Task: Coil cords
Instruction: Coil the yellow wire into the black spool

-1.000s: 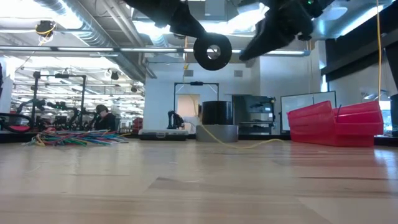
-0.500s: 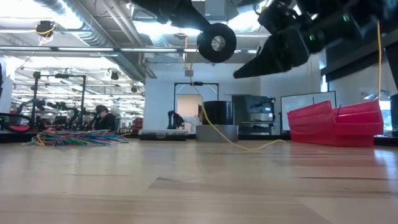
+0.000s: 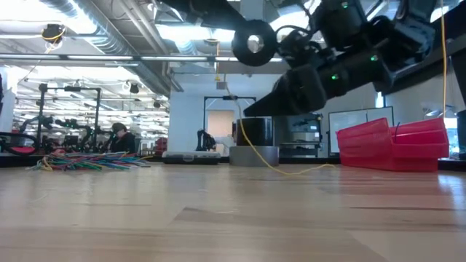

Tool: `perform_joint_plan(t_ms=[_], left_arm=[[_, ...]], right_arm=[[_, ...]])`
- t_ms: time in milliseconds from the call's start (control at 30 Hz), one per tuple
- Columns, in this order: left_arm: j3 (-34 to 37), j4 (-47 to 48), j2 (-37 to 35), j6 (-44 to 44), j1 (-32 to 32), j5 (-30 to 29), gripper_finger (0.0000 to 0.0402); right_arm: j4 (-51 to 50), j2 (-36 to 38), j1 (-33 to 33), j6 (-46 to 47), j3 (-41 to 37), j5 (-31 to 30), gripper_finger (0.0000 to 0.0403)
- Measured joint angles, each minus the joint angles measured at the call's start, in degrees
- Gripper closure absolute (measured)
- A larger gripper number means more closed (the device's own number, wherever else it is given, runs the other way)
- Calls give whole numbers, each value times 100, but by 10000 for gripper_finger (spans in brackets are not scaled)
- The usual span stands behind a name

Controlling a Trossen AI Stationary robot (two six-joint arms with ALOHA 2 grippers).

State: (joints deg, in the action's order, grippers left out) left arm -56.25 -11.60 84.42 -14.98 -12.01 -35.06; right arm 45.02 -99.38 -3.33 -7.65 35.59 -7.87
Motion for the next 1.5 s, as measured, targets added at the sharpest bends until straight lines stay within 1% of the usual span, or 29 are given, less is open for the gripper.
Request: perform_joint_plan(t_ms=[233, 400, 500, 567, 733, 800, 867, 933, 967, 1067, 1133, 1167, 1333, 1500], left_arm=[[0, -7, -4, -21, 0, -17, 402], [0, -130, -2, -22, 0, 17, 402], [0, -130, 0, -41, 0, 32, 402], [0, -106, 0, -24, -4, 32, 402], [0, -119, -68, -93, -87, -92, 402], [2, -126, -152, -90, -128, -98, 402], [74, -293, -192, -133, -169, -104, 402], [207, -715, -192, -206, -173, -87, 402], [289, -944, -192, -240, -150, -28, 402], [529, -1694, -192, -232, -2, 427, 402], [680, -2123, -192, -203, 94, 617, 402], [744, -2337, -187, -208, 129, 709, 402], [981, -3354, -77, -307, 187, 1193, 402], [1032, -3485, -74, -365, 146, 1230, 402]], right_arm=[[43, -308, 11, 78, 324, -401, 302], [135, -570, 9, 156, 411, -411, 302], [-37, -584, 6, 159, 420, -499, 302], [-337, -445, -2, 157, 407, -610, 302], [-1360, 160, -2, 115, 398, -608, 302], [-1480, 422, -2, 12, 279, -609, 302], [-1340, 685, -2, -65, 73, -605, 302], [-959, 870, -2, -117, -226, -607, 302], [-619, 910, -2, -149, -400, -601, 302], [644, 903, 0, -160, -887, -436, 302], [1378, 796, 0, -135, -1040, -346, 302], [1577, 760, 0, -108, -1083, -309, 302], [1804, 515, 0, -20, -978, -153, 302], [1818, 151, -1, 35, -732, -51, 302]])
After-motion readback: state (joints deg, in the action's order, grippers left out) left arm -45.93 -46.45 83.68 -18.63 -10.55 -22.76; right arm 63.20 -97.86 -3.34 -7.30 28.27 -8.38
